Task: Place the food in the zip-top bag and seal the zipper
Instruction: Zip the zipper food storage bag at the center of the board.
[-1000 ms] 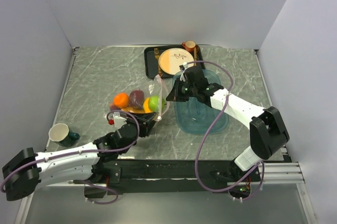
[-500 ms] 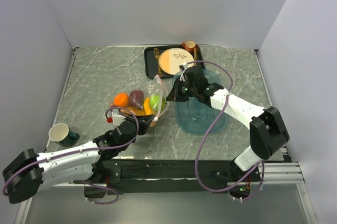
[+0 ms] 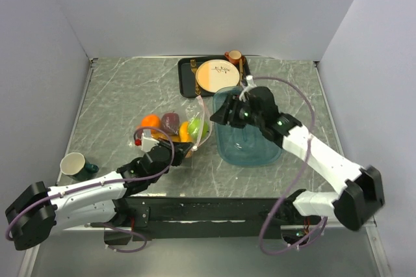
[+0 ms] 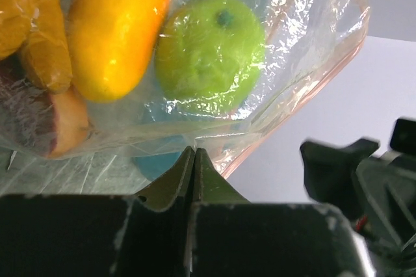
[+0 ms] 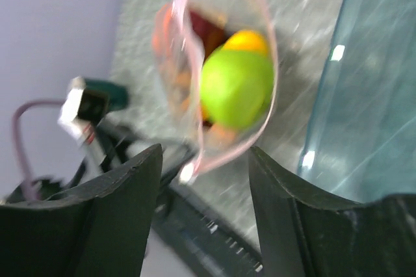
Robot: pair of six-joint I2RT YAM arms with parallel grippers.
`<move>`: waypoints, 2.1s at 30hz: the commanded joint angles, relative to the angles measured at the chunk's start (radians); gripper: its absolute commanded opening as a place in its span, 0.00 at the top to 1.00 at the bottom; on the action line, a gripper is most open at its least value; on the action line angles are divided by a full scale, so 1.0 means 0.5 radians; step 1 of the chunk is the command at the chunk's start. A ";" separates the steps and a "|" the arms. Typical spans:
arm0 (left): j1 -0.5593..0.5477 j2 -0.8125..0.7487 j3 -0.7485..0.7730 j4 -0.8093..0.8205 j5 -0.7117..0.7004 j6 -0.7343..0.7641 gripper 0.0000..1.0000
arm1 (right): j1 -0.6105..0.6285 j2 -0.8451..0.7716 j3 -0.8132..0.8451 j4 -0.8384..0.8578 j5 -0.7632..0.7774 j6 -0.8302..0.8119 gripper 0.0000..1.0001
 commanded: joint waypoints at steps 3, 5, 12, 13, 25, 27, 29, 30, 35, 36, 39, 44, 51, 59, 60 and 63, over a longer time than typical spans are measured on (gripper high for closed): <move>0.045 0.006 0.063 0.152 0.075 0.094 0.95 | 0.093 -0.206 -0.338 0.291 -0.278 0.556 0.45; 0.051 0.012 0.057 0.183 0.096 0.094 0.95 | 0.142 -0.206 -0.381 0.392 -0.309 0.651 0.47; 0.060 0.052 0.060 0.241 0.167 0.128 0.95 | 0.250 -0.059 -0.455 0.647 -0.413 0.839 0.50; 0.063 0.052 0.054 0.241 0.173 0.131 0.95 | 0.253 -0.038 -0.452 0.675 -0.432 0.860 0.50; 0.085 0.006 0.017 0.253 0.189 0.131 0.96 | 0.284 0.162 -0.482 0.788 -0.505 0.995 0.52; 0.088 0.018 0.008 0.284 0.201 0.122 0.96 | 0.287 0.196 -0.483 0.813 -0.524 1.010 0.51; 0.088 0.030 0.005 0.305 0.210 0.119 0.95 | 0.284 0.236 -0.492 0.850 -0.548 1.035 0.52; 0.085 0.030 0.005 0.309 0.213 0.122 0.95 | 0.284 0.242 -0.495 0.862 -0.552 1.047 0.52; 0.088 0.040 0.023 0.306 0.222 0.134 0.96 | 0.287 0.260 -0.489 0.841 -0.518 1.032 0.53; 0.091 0.037 0.023 0.306 0.222 0.134 0.96 | 0.284 0.263 -0.486 0.841 -0.521 1.029 0.53; 0.088 0.027 0.014 0.305 0.213 0.125 0.96 | 0.284 0.254 -0.489 0.804 -0.509 1.017 0.53; 0.094 0.024 -0.011 0.324 0.216 0.094 0.96 | 0.287 0.187 -0.550 0.792 -0.475 1.007 0.53; 0.097 0.018 0.020 0.299 0.232 0.119 0.96 | 0.284 0.242 -0.519 0.868 -0.460 1.001 0.54; 0.103 -0.006 -0.007 0.293 0.241 0.088 0.96 | 0.277 0.282 -0.495 0.890 -0.453 0.989 0.66; 0.106 -0.006 -0.011 0.302 0.244 0.082 0.96 | 0.274 0.285 -0.498 0.899 -0.456 0.992 0.68; 0.106 0.000 -0.014 0.315 0.256 0.079 0.96 | 0.268 0.288 -0.513 0.921 -0.466 0.995 0.74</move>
